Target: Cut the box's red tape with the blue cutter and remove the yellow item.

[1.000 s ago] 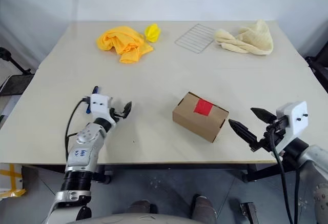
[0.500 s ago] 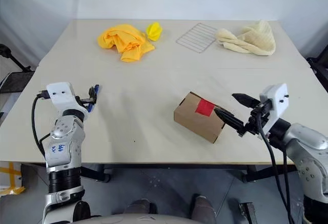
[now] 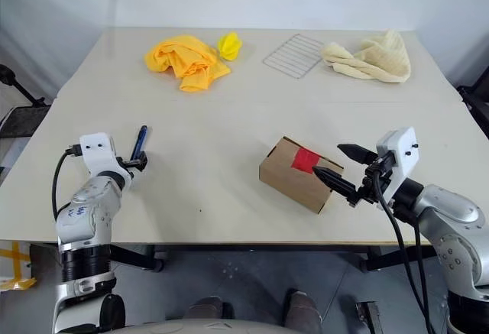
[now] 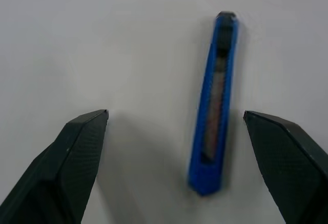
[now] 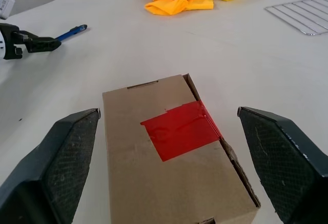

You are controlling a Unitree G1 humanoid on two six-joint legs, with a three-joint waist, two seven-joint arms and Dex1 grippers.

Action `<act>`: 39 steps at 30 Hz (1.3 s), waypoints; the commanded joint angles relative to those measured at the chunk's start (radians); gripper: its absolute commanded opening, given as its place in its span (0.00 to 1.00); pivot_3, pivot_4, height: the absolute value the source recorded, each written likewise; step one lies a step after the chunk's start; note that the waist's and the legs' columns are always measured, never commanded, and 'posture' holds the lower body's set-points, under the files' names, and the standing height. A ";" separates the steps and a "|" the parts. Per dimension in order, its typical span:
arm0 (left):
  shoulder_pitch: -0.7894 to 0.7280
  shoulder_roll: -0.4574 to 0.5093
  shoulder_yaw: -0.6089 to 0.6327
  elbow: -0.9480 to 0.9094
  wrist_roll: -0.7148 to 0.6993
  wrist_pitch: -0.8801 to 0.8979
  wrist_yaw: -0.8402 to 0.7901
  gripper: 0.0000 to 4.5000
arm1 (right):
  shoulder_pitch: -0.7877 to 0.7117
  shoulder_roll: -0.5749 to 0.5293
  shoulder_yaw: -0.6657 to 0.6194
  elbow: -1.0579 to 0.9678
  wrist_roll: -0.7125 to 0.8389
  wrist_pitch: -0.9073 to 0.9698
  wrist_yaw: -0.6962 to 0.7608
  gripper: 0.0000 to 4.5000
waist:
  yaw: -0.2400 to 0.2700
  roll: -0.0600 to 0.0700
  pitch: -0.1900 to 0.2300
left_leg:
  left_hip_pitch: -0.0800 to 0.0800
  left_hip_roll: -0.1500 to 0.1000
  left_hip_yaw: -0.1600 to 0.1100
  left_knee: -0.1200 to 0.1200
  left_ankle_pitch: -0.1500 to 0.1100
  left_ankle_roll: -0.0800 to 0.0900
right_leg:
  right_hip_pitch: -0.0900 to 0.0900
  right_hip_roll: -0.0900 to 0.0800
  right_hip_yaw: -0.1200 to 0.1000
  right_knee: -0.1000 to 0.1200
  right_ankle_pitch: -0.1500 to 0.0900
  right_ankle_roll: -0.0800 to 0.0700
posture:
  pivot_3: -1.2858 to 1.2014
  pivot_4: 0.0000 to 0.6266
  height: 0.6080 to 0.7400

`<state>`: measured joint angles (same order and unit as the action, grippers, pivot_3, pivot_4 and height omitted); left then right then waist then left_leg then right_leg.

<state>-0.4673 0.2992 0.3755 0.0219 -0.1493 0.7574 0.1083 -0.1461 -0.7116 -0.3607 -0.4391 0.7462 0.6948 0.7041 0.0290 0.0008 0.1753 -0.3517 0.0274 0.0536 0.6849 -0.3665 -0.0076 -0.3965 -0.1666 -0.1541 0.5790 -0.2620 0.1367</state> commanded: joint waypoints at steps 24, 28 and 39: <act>0.014 0.037 0.010 -0.056 -0.024 0.239 -0.053 0.53 | -0.011 -0.019 0.001 0.008 -0.012 -0.033 0.019 1.00 | -0.002 0.000 0.000 | 0.001 0.000 0.001 0.000 0.000 -0.001 | 0.000 0.000 0.001 0.001 0.000 0.000 | 0.52 0.24 1.00; 0.017 0.036 0.012 -0.058 -0.024 0.248 -0.056 0.32 | -0.007 -0.017 0.002 0.006 -0.013 -0.038 0.020 1.00 | -0.002 0.000 0.000 | 0.001 0.000 0.001 0.000 0.000 -0.001 | 0.000 0.000 0.001 0.002 0.000 0.000 | 0.52 0.24 1.00; 0.015 0.053 0.000 -0.041 -0.013 0.249 -0.066 0.26 | -0.006 -0.018 0.002 0.012 -0.019 -0.040 0.022 1.00 | -0.002 0.000 0.000 | 0.003 0.000 0.002 0.000 0.000 -0.001 | 0.000 0.000 0.003 0.003 0.000 0.000 | 0.52 0.24 1.00</act>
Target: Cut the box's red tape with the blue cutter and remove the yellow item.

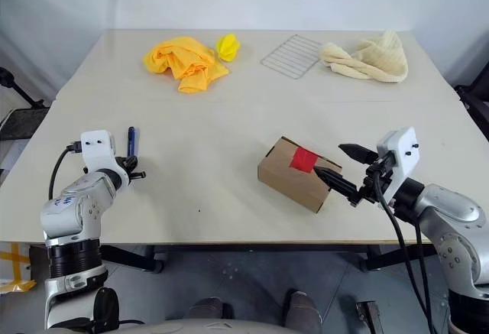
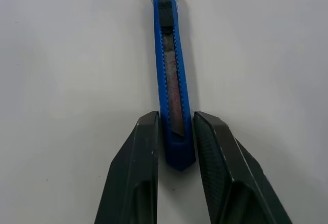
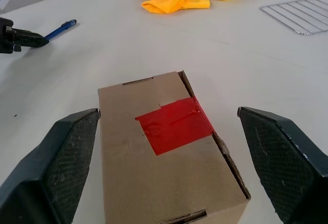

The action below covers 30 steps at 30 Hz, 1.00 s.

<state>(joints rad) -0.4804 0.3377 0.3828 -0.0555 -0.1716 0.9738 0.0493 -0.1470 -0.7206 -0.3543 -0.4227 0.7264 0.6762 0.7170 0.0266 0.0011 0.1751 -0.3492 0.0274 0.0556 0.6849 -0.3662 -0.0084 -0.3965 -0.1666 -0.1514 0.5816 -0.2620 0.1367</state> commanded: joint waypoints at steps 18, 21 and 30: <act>0.033 0.096 -0.068 0.053 0.015 0.030 -0.091 0.10 | -0.009 -0.009 0.007 0.009 -0.008 -0.026 0.009 1.00 | -0.002 0.000 0.000 | 0.005 0.000 0.006 0.000 0.000 0.000 | 0.000 0.000 0.005 0.003 0.000 0.000 | 0.52 0.24 1.00; 0.068 0.189 -0.191 0.009 -0.002 -0.025 -0.265 0.10 | -0.009 -0.012 -0.001 0.002 0.002 -0.022 0.008 1.00 | -0.003 0.000 0.000 | 0.006 0.000 0.007 -0.001 0.000 -0.001 | 0.000 0.000 0.006 0.003 0.000 0.000 | 0.52 0.24 1.00; 0.298 0.385 -0.302 -0.193 -0.099 -0.388 -0.745 0.10 | 0.033 -0.095 -0.009 -0.114 0.073 0.038 0.066 1.00 | 0.001 0.001 0.000 | 0.005 0.001 0.009 -0.001 -0.003 0.000 | -0.002 0.000 0.008 0.002 0.000 0.000 | 0.52 0.24 1.00</act>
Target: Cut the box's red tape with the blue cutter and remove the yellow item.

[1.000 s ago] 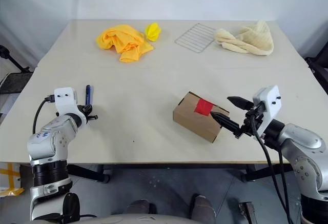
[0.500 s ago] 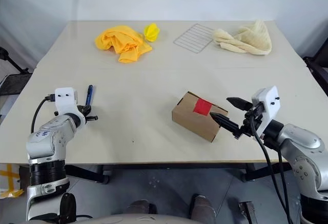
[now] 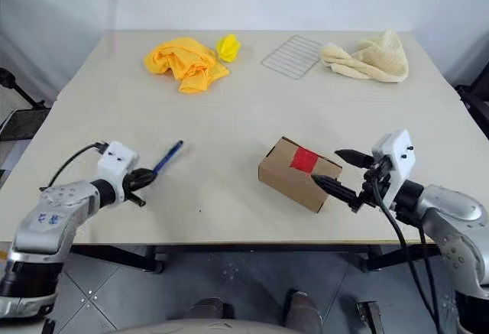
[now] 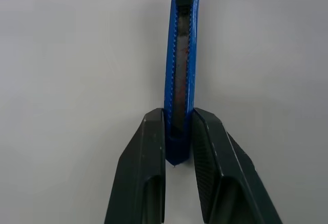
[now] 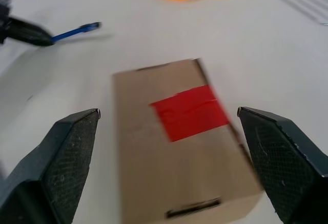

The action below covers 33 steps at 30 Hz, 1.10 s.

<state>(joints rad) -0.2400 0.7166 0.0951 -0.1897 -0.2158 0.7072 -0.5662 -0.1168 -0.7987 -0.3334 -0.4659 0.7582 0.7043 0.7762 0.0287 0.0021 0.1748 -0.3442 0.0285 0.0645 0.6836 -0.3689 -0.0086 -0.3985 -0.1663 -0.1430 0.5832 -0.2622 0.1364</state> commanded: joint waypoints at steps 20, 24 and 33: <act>0.134 0.111 -0.228 -0.097 0.087 -0.502 -0.451 0.10 | -0.113 -0.159 0.409 -0.259 -0.264 -0.109 0.097 0.01 | -0.005 -0.001 0.000 | -0.009 0.000 0.003 0.002 -0.001 0.001 | -0.012 0.001 0.003 0.002 0.000 0.000 | 0.52 0.24 1.00; 0.118 0.082 -0.253 -0.105 0.135 -0.534 -0.407 0.10 | -0.187 -0.101 0.596 -0.220 -0.416 -0.125 0.070 0.01 | -0.002 -0.001 0.000 | -0.009 0.000 0.003 0.002 -0.001 0.001 | -0.012 0.001 0.003 0.002 0.000 0.000 | 0.52 0.24 1.00; 0.123 0.046 -0.264 -0.116 0.201 -0.526 -0.328 0.10 | -0.302 0.056 0.785 -0.093 -0.604 -0.189 0.067 0.01 | -0.003 -0.001 0.000 | -0.009 0.000 0.003 0.004 -0.001 0.001 | -0.012 0.001 0.003 0.004 0.000 0.000 | 0.52 0.24 1.00</act>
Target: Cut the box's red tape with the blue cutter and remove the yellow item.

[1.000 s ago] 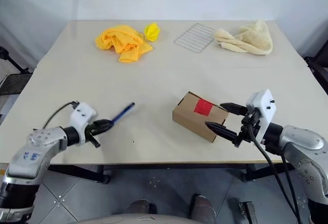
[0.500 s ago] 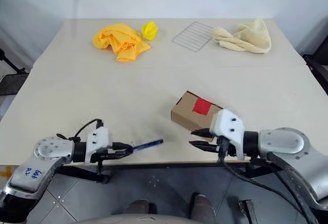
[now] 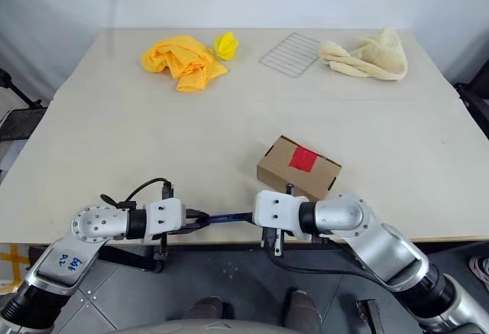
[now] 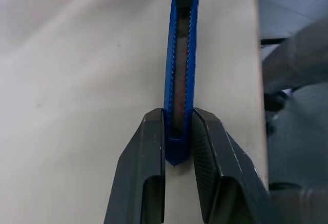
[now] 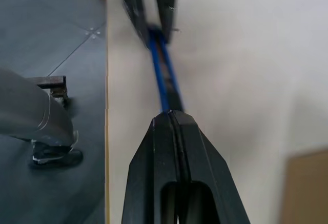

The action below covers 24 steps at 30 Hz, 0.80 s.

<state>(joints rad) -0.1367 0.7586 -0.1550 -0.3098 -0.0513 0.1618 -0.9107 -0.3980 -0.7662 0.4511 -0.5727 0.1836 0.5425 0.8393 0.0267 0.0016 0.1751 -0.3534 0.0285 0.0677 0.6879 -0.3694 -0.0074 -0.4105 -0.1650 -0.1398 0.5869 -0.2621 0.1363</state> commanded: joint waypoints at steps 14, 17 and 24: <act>0.055 0.044 -0.017 -0.089 0.010 0.140 -0.010 0.10 | 0.015 0.069 0.020 0.132 -0.103 -0.109 0.049 0.01 | -0.005 0.000 0.000 | 0.000 0.000 0.000 0.001 0.000 0.000 | 0.000 0.000 0.000 0.002 0.000 0.000 | 0.52 0.24 1.00; 0.058 0.055 -0.021 -0.099 0.007 0.152 -0.016 0.10 | 0.029 0.067 0.034 0.162 -0.139 -0.141 0.055 0.01 | -0.005 0.000 0.000 | 0.000 0.000 0.000 0.001 0.000 0.000 | 0.000 0.000 0.000 0.002 0.000 0.000 | 0.52 0.24 1.00; 0.063 0.069 -0.022 -0.117 -0.003 0.165 -0.024 0.10 | 0.046 0.100 0.044 0.200 -0.167 -0.172 0.058 0.01 | -0.008 0.000 0.000 | 0.001 0.001 0.000 0.001 0.000 0.000 | 0.000 0.000 0.001 0.002 0.000 0.000 | 0.52 0.24 1.00</act>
<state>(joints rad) -0.1043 0.8064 -0.1534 -0.4197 -0.0538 0.3158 -0.9000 -0.3640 -0.6706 0.4818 -0.3950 0.0433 0.3697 0.9000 0.0189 0.0018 0.1748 -0.3526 0.0291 0.0681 0.6891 -0.3697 -0.0071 -0.4106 -0.1645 -0.1391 0.5888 -0.2622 0.1362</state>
